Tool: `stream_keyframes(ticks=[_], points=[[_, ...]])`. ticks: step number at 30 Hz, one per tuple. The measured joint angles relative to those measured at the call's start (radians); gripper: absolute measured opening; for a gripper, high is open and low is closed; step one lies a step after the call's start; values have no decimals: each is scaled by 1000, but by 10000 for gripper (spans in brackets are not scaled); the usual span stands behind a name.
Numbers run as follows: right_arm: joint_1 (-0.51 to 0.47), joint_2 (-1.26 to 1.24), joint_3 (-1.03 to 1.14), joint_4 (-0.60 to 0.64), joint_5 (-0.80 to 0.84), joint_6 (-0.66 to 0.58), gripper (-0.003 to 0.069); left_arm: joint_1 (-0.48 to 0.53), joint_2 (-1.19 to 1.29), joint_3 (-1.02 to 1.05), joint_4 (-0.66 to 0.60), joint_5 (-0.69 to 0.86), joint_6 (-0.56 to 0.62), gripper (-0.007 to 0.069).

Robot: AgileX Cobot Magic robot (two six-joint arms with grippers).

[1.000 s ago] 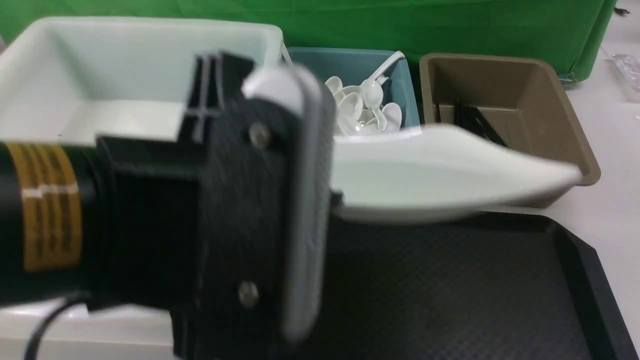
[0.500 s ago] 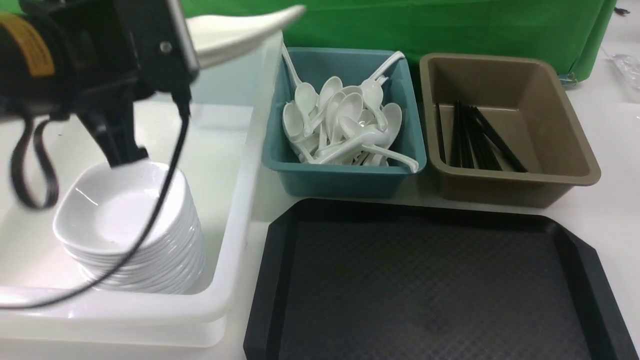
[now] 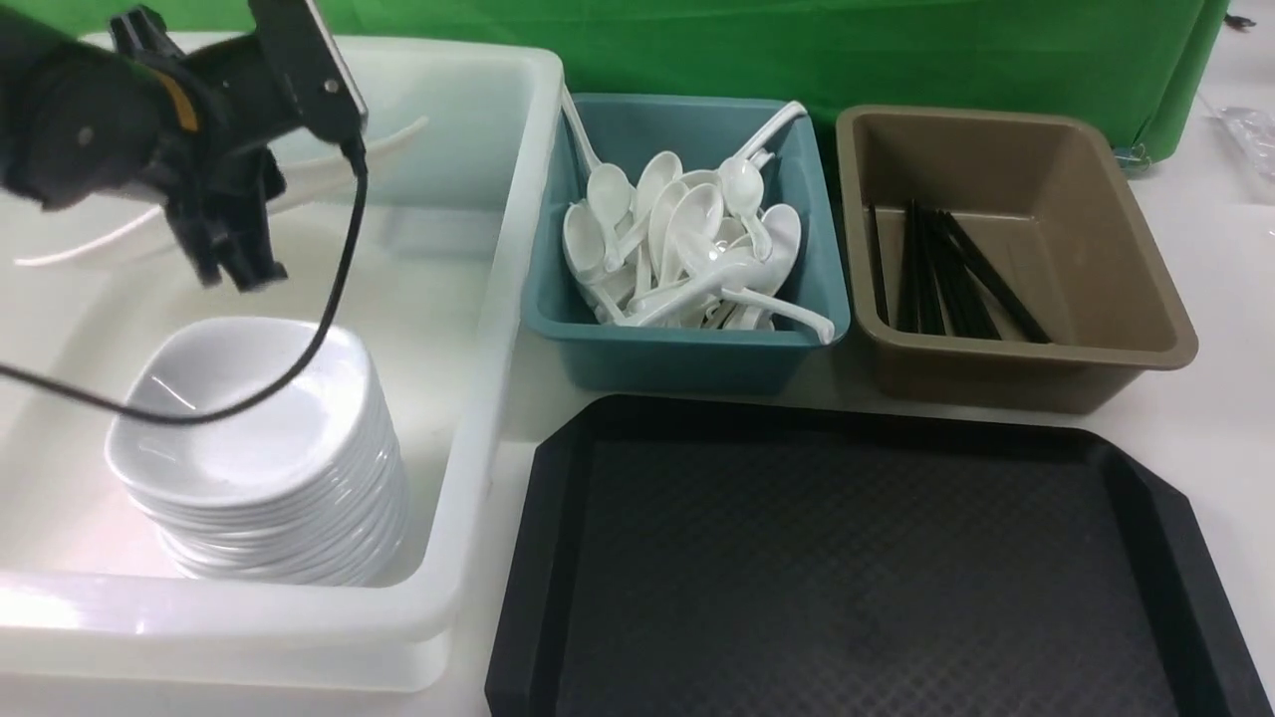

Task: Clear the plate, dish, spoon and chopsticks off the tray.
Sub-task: Use the left arm to put the plate into the large storage box on the left

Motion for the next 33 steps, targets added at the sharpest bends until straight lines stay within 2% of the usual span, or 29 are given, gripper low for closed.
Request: stream_keyframes(ticks=[8, 14, 20, 26, 27, 30, 33], points=[[0, 0, 0, 1, -8, -4, 21, 5, 178, -178, -28, 78, -8, 41], [0, 0, 0, 2, -8, -4, 21, 5, 226, -198, -54, 85, -9, 34], [0, 0, 0, 4, -9, -4, 21, 5, 232, -199, -86, 94, -61, 41], [0, 0, 0, 4, -23, -4, 21, 5, 232, -205, -189, 102, -71, 188], [0, 0, 0, 4, -23, -4, 21, 5, 232, -205, -190, 103, -71, 194], [0, 0, 0, 4, -23, -4, 21, 5, 231, -205, -215, 129, -71, 287], [0, 0, 0, 4, -23, -4, 21, 5, 229, -205, -245, 155, -71, 326]])
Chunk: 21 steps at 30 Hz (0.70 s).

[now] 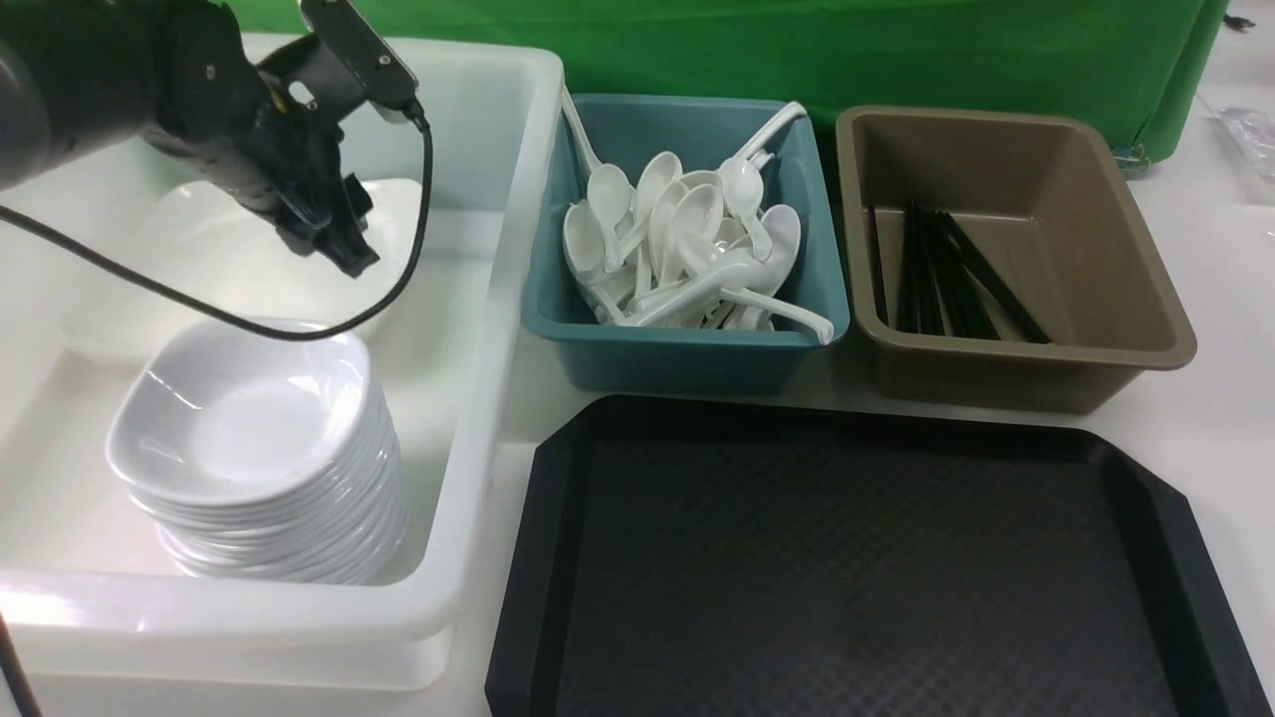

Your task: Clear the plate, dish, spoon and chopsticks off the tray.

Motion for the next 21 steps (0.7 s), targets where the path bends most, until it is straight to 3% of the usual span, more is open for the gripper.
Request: stream_keyframes(ticks=[4, 7, 9, 12, 21], points=[[0, 0, 0, 0, 0, 0, 21, 0, -26, 0, -104, 24, 0, 315], [0, 0, 0, 0, 0, 0, 21, 0, -91, 0, -253, 38, 0, 227], [0, 0, 0, 0, 0, 0, 21, 0, -178, 10, -399, 59, 4, 126], [0, 0, 0, 0, 0, 0, 23, 0, -343, 85, -580, 68, 79, 29], [0, 0, 0, 0, 0, 0, 34, -1, -927, 567, -894, -141, 218, 1]])
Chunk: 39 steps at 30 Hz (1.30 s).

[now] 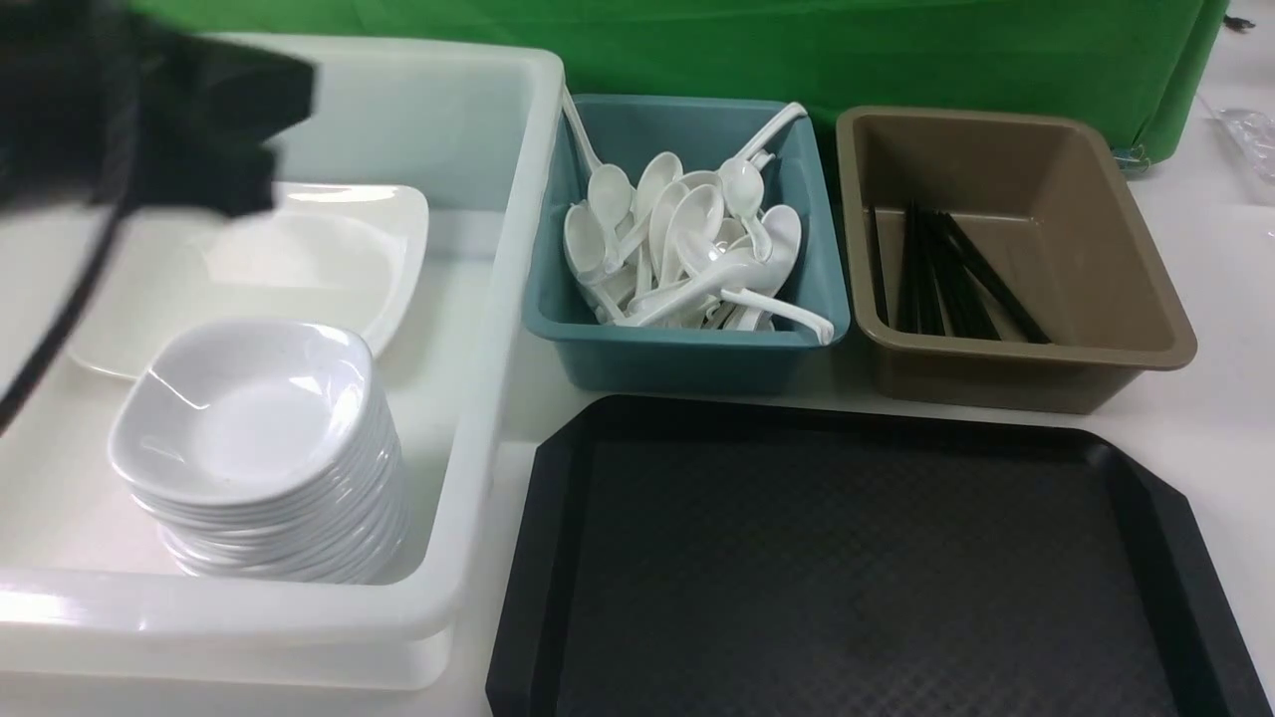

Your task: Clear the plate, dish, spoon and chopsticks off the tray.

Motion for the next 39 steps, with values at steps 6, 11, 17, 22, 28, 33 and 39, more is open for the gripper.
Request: stream_keyframes(ticks=[6, 11, 17, 22, 28, 33, 39], points=[[0, 0, 0, 0, 1, 40, 41, 0, -356, 302, -146, -132, 116, 4], [0, 0, 0, 0, 1, 46, 56, 0, -500, 400, -147, -180, 125, 9], [0, 0, 0, 0, 1, 46, 66, 0, -559, 431, -61, -135, 125, 10], [0, 0, 0, 0, 1, 46, 71, 0, -559, 432, 23, -90, 125, 10], [-138, -4, 20, 9, -47, 46, 85, 0, -559, 432, 42, -87, 125, 10], [-418, -94, 120, 133, -178, -84, 27, 0, -559, 432, 45, -86, 126, 10], [-760, -391, 522, 402, -516, -461, 16, 0, -559, 432, 48, -83, 126, 10]])
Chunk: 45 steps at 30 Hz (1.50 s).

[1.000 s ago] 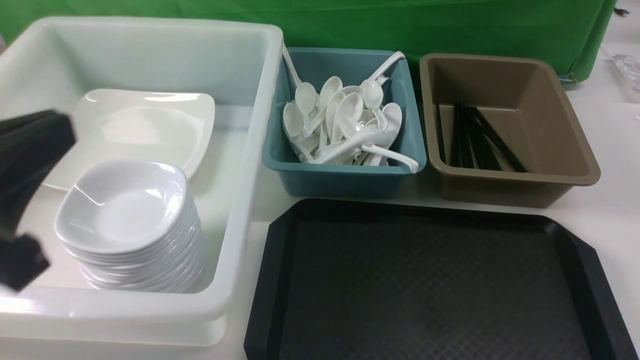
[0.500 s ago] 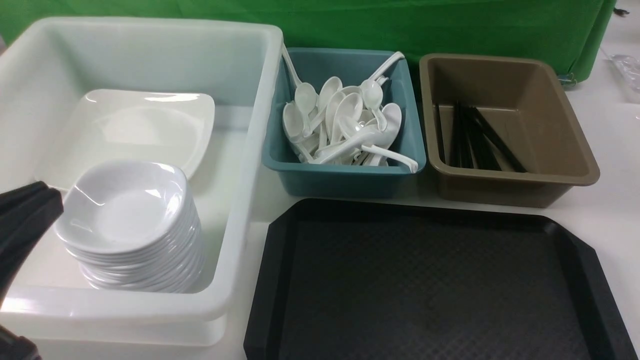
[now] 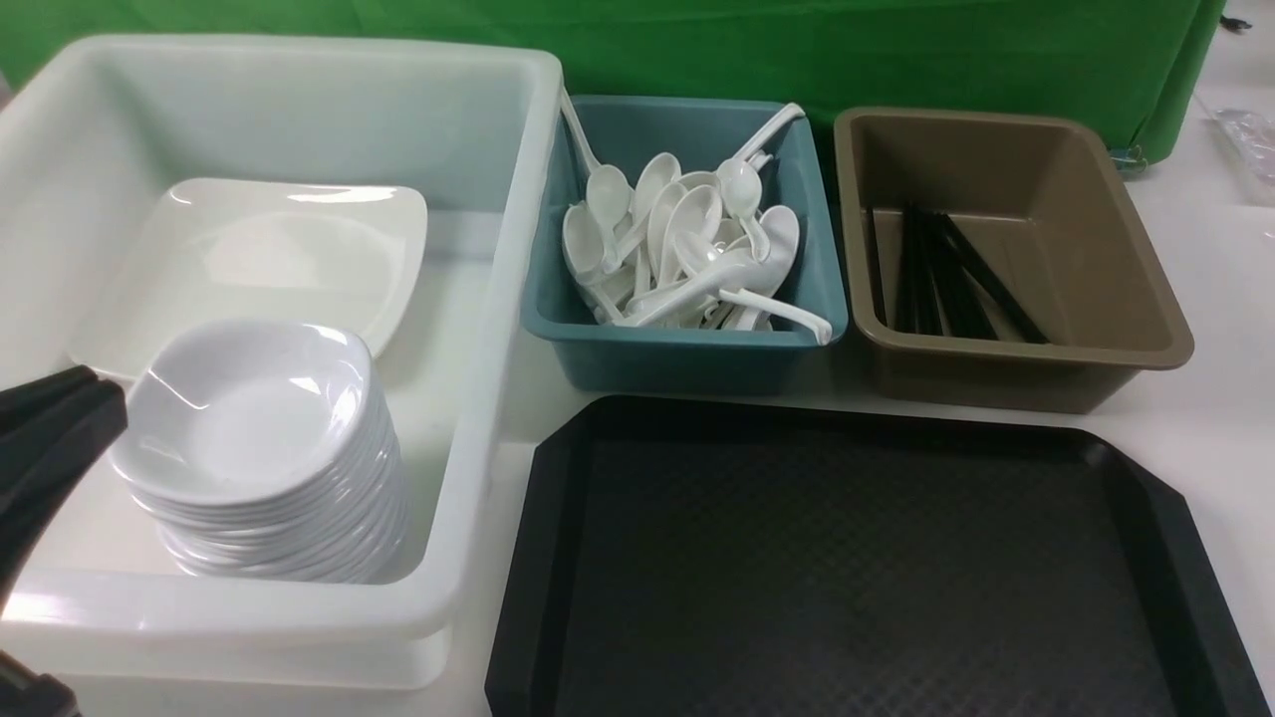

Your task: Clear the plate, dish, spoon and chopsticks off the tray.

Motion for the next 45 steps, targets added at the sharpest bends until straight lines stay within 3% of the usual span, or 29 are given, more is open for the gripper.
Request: stream_keyframes(ticks=[5, 10, 41, 43, 45], points=[[-105, -204, 266, 33, -111, -27, 15, 0, 0, 0, 0, 8, 0, 10], [-117, -281, 392, 37, -120, -31, 15, 0, 0, 0, 1, 15, 0, 10], [-117, -284, 396, 38, -99, -31, 57, 0, 0, 4, 57, 24, 2, 11], [-117, -284, 396, 38, -99, -31, 62, 0, 0, 13, 75, -17, -52, 11], [-117, -284, 396, 38, -100, -31, 66, 7, -5, 40, 158, -91, -235, 11]])
